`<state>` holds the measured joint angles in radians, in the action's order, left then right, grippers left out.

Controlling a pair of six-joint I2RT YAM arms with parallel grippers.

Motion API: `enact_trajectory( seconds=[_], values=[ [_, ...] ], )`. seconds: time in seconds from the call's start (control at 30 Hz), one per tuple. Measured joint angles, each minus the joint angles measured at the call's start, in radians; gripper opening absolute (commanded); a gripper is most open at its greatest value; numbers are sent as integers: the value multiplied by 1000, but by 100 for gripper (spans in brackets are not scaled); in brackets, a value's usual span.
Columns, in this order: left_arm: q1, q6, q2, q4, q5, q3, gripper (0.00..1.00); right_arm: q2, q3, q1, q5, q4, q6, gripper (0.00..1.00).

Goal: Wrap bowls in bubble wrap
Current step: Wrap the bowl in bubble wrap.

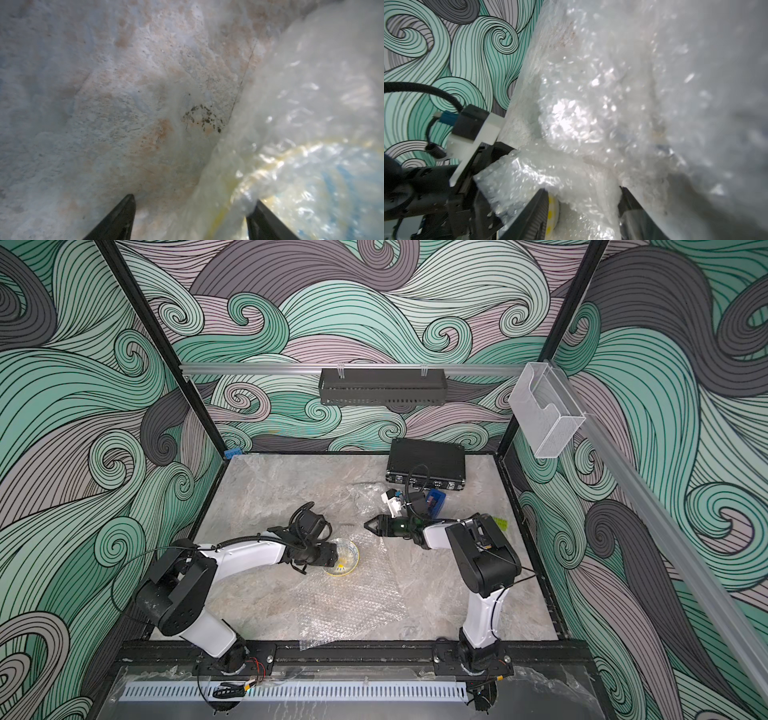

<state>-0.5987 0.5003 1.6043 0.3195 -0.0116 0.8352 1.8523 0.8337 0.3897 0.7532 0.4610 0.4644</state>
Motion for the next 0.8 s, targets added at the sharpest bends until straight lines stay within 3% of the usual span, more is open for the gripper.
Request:
enact_trajectory(
  seconds=[0.33,0.47,0.6,0.8],
  values=[
    [0,0,0,-2,0,0,81,-84,-45,89,58,21,-3,28],
    [0,0,2,-3,0,0,80,-106,-55,116,55,-10,-34,27],
    [0,0,2,-6,0,0,80,-127,-55,132,11,-77,-89,42],
    [0,0,2,-7,-1,0,80,-184,-46,133,-104,-158,-181,58]
  ],
)
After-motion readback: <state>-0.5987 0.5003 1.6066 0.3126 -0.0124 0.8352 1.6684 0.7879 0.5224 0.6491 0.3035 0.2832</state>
